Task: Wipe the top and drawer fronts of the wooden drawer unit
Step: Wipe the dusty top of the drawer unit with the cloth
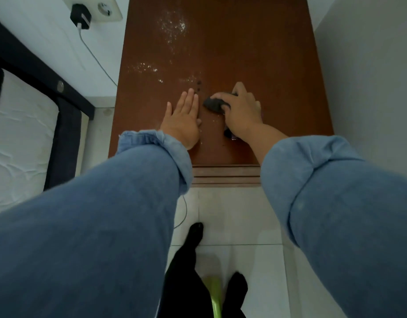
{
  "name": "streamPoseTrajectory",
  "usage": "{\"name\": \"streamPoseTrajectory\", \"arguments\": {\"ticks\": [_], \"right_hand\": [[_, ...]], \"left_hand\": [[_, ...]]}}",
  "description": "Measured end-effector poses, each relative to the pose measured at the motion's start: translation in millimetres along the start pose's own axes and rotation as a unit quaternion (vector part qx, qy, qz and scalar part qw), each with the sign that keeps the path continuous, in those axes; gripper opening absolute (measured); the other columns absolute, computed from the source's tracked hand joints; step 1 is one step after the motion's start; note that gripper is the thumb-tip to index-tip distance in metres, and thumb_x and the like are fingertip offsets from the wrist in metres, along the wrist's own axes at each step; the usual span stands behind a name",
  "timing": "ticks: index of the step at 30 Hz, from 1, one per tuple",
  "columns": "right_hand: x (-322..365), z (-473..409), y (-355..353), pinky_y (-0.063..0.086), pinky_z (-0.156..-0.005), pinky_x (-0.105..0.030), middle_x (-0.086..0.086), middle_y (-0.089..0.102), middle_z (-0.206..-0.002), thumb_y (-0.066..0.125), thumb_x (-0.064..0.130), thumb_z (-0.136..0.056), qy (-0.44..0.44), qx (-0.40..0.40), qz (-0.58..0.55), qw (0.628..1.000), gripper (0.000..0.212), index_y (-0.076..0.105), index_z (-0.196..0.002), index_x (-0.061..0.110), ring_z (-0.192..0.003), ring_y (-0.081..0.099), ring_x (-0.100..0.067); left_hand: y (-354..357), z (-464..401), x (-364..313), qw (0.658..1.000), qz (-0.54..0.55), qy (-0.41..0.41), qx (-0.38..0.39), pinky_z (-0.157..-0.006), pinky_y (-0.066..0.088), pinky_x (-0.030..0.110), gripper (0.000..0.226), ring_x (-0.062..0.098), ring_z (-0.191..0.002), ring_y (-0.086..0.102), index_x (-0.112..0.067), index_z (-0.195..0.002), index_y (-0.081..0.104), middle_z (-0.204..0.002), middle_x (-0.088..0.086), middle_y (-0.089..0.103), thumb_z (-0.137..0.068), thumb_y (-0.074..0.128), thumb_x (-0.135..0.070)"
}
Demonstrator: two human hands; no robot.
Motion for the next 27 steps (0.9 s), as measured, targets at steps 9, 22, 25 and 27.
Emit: {"name": "streamPoseTrajectory", "arguments": {"ticks": [9,22,25,27], "right_hand": [[1.2,105.1,6.3,0.023,-0.074,-0.033,0.005,0.029,-0.097,0.047,0.016,-0.095,0.012,-0.007,-0.012,1.0,0.033,0.06,-0.113,0.041,-0.084,0.03,-0.018],[3.4,163.4,-3.3,0.042,-0.08,-0.04,-0.004,0.052,-0.106,0.043,0.014,-0.096,0.034,0.045,-0.011,0.998,0.031,0.064,-0.114,0.029,-0.095,0.05,-0.029],[16.6,136.8,-15.7,0.045,-0.082,-0.044,-0.004,0.049,-0.103,0.042,0.016,-0.097,0.032,0.042,-0.016,0.998,0.031,0.062,-0.116,0.031,-0.094,0.05,-0.027],[25.0,113.1,-23.1,0.046,-0.083,-0.044,-0.004,0.047,-0.103,0.042,0.016,-0.097,0.04,0.03,-0.025,0.998,0.03,0.061,-0.115,0.031,-0.094,0.05,-0.027]], "left_hand": [[4.3,0.8,1.2,1.0,-0.008,0.0,-0.007,-0.119,-0.004,0.046,0.057,0.018,-0.146,-0.016,-0.01,-0.151,-0.009,-0.159,0.003,-0.02,-0.104,0.02,-0.025],[0.0,10.2,-5.1,1.0,-0.004,0.014,-0.013,-0.119,-0.003,0.048,0.058,0.021,-0.147,-0.014,-0.008,-0.152,-0.008,-0.159,0.005,-0.017,-0.104,0.019,-0.025],[-0.3,12.6,-4.9,0.999,-0.005,0.033,-0.015,-0.118,-0.003,0.05,0.058,0.022,-0.147,-0.014,-0.006,-0.151,-0.007,-0.159,0.007,-0.017,-0.103,0.021,-0.025],[-3.1,13.3,-0.2,0.998,-0.008,0.06,-0.027,-0.118,-0.003,0.05,0.058,0.022,-0.147,-0.014,-0.006,-0.151,-0.007,-0.159,0.008,-0.016,-0.103,0.021,-0.024]]}}
Point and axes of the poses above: each hand's wrist, its own z-axis away from the middle knuckle, its own y-axis out of the palm, x = y × z, the point moved 8 cm from there along -z, towards the middle knuckle
